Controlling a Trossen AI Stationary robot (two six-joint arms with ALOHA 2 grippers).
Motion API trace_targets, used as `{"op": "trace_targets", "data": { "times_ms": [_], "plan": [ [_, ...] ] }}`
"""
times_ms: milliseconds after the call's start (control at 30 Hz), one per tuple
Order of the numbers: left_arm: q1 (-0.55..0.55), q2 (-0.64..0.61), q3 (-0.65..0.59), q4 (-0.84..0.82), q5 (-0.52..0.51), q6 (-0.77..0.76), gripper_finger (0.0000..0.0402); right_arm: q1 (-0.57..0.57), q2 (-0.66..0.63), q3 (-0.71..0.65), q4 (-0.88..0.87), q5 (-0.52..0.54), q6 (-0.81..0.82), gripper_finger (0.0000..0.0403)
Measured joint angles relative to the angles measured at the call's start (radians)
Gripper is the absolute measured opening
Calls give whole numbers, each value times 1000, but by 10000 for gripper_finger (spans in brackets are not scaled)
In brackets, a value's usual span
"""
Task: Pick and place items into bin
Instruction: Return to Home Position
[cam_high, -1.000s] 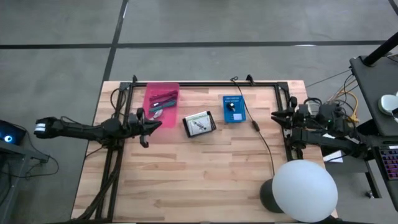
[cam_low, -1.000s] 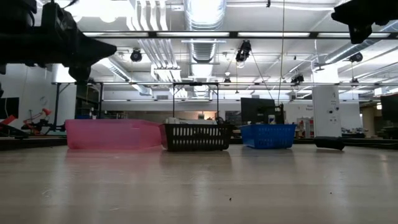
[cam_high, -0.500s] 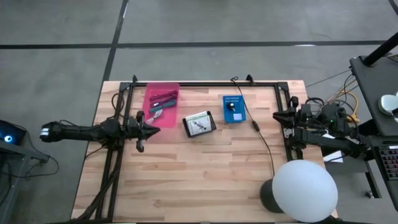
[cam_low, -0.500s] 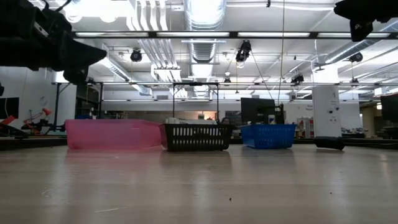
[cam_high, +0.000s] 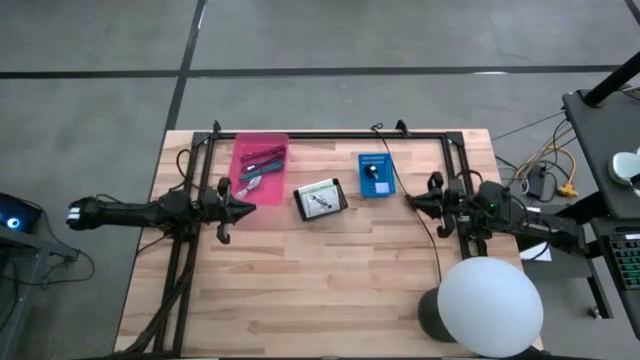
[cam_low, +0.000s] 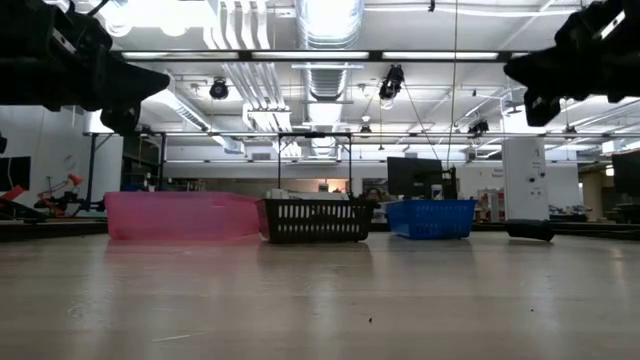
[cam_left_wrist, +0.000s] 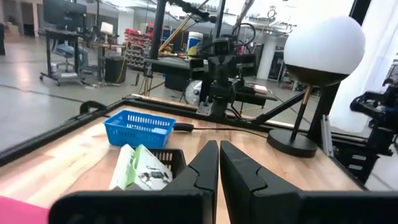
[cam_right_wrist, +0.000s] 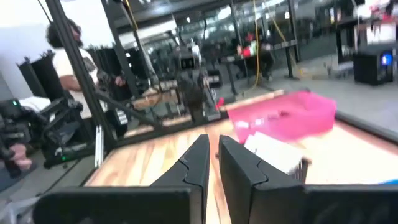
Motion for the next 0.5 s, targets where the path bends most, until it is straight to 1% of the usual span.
{"op": "trace_targets", "data": {
  "times_ms": [100, 267, 300, 367, 400, 500],
  "plan": [
    [1, -16, 0, -17, 24, -29, 0, 0, -5, -7, -42, -1, 6, 26],
    [1, -38, 0, -97, 76, -111, 0, 2, -5, 8, -92, -24, 7, 26],
    [0, -39, 0, -105, 77, -121, 0, 2, -5, 7, -85, -24, 7, 26],
    [0, -41, -1, -104, 77, -124, 0, 2, -5, -28, 0, -10, -6, 26],
    [0, -42, -1, -94, 76, -116, 0, 2, -5, -52, 50, 7, -27, 26],
    [0, -45, -1, -69, 68, -84, 0, 2, 5, -53, 96, 80, -92, 26]
  ]
}}
